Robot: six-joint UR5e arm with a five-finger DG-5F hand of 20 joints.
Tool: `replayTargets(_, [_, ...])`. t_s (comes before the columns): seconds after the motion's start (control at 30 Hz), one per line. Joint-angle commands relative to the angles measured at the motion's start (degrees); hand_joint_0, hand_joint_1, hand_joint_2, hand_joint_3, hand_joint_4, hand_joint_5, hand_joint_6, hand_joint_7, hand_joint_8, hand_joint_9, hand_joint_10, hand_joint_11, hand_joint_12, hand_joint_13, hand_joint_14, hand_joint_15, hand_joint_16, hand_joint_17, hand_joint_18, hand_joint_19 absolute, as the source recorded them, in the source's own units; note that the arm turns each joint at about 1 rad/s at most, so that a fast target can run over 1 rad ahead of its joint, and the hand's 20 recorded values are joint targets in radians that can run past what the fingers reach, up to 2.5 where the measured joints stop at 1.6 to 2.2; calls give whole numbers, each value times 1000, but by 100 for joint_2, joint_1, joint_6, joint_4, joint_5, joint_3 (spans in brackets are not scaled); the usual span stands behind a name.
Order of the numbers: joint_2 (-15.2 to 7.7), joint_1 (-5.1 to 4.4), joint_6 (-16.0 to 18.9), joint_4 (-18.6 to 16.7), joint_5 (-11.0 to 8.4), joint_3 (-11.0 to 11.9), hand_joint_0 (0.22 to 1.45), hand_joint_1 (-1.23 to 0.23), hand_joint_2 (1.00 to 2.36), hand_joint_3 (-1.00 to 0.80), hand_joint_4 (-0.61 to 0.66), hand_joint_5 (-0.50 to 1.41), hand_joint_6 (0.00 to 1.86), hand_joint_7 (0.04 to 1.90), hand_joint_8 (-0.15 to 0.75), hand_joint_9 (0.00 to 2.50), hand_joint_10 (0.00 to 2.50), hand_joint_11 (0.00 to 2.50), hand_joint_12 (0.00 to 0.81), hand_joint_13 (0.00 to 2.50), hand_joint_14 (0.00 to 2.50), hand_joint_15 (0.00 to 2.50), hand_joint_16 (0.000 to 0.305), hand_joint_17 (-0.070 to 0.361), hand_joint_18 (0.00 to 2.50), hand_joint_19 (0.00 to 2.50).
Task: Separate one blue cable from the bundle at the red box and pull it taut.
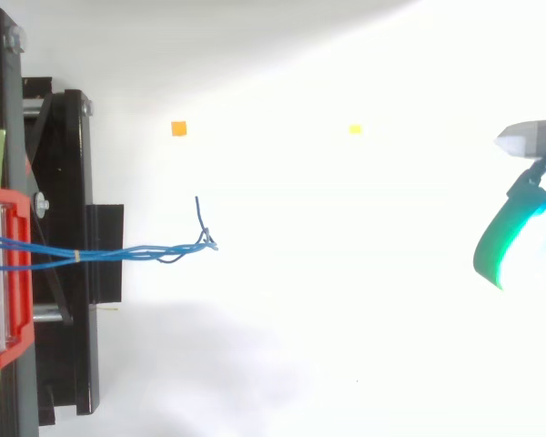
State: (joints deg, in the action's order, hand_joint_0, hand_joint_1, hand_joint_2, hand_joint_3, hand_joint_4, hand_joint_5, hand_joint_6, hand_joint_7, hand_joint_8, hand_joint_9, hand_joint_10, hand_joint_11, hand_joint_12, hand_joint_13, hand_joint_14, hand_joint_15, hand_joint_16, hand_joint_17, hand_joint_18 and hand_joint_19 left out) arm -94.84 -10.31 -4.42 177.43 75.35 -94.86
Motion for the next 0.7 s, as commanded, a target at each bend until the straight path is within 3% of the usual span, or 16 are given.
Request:
replayTargets(0.0, [-8, 12, 38, -33, -29, 3, 561, -557, 1000, -500, 172, -282, 502, 714, 252, 31, 0, 48, 346, 0, 2, 83, 56, 126, 0, 319])
replayTargets(0.1, [-149, 12, 12, -287, -161, 11, 561, -557, 1000, -500, 172, -281, 502, 714, 252, 34, 0, 44, 346, 0, 2, 83, 56, 126, 0, 318])
replayTargets(0.13, [-298, 12, -23, -481, -232, 47, 562, -556, 1000, -500, 172, -281, 502, 718, 251, 34, 0, 44, 347, 0, 3, 79, 56, 127, 0, 320])
replayTargets(0.23, [-518, 12, -85, -621, -240, 126, 562, -558, 1000, -500, 176, -279, 502, 717, 254, 42, 0, 43, 348, 0, 2, 82, 55, 124, 0, 307])
replayTargets(0.27, [-737, 12, -146, -674, -249, 301, 563, -558, 1000, -500, 175, -279, 502, 717, 254, 43, 0, 43, 348, 0, 2, 82, 55, 123, 0, 311])
replayTargets(0.43, [-1282, 38, -357, -367, -258, 978, 566, -563, 1000, -500, 177, -278, 502, 720, 257, 56, 0, 46, 347, 0, 2, 76, 50, 113, 0, 276])
replayTargets(0.57, [-1704, 82, -436, -244, -346, 1339, 566, -600, 1000, -500, 188, -270, 502, 695, 268, 108, 0, 3, 351, 0, 1, 39, 50, 113, 49, 228])
replayTargets(0.67, [-1801, 108, -480, -323, -355, 1409, 567, -602, 1000, -500, 189, -270, 502, 695, 269, 108, 0, 5, 347, 0, 2, 37, 49, 111, 55, 219])
